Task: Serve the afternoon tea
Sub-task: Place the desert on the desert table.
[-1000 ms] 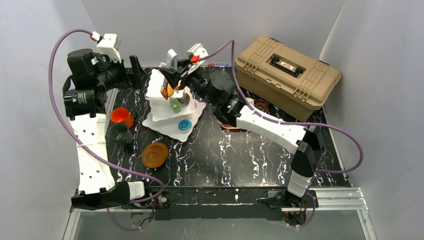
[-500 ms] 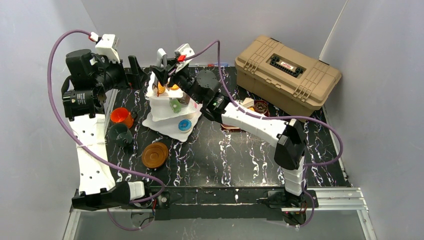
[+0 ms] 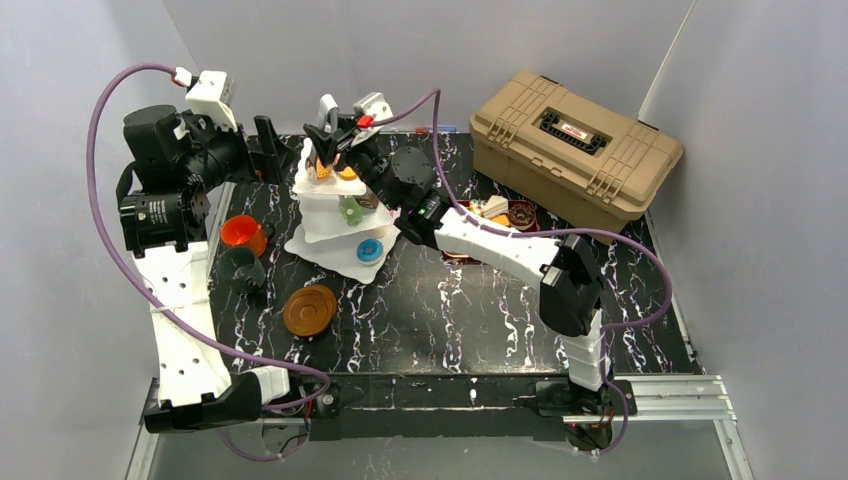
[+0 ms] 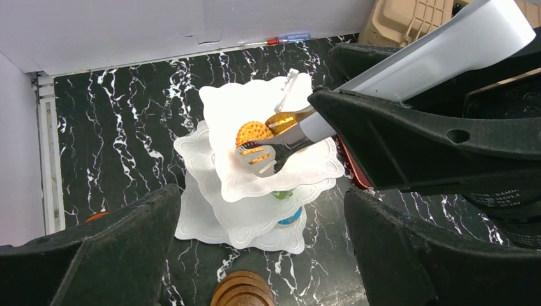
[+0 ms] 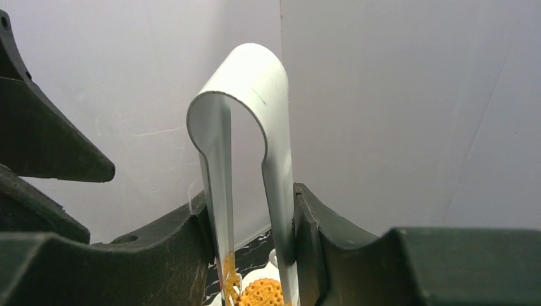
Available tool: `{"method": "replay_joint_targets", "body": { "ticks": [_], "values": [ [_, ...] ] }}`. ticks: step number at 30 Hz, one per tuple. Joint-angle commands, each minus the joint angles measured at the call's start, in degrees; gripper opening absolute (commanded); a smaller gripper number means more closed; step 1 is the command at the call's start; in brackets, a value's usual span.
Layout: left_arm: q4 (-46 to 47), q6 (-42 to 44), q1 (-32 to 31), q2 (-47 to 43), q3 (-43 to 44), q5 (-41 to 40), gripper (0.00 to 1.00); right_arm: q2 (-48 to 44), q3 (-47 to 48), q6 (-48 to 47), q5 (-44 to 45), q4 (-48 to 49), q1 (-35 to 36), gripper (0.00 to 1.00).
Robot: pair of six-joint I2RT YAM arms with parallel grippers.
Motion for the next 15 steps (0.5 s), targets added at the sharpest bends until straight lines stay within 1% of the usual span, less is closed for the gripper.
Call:
{"method": "replay_joint_targets", "body": {
  "ticks": [1,2,4,9,15],
  "values": [
    [-0.4,-0.3,0.3,-1.0,-0.8,1.9,0.98,-2.3,-0.5,-1.4,1.9,7.6,0.3,0.37],
    [-0.3,-0.4,0.2,-1.0,-0.9,2.0,0.98,-2.5,-0.6,-1.3,1.9,7.5,0.3,0.42],
    [-0.3,-0.4,0.3,-1.0,-0.9,2.2,0.98,-2.9,-0.7,-1.4,1.6,7.0,0.3,0.46],
    [-0.3,-0.5,0.2,-1.0,-0.7,2.3,0.98,-3.9,-2.4,-1.2,1.3,7.4,0.3,0.48],
    [-0.3,-0.5,0.3,-1.0,-0.8,2.4,0.98,-5.9,-4.2,-0.3,-0.3,8.0,0.6,0.55]
  ]
}}
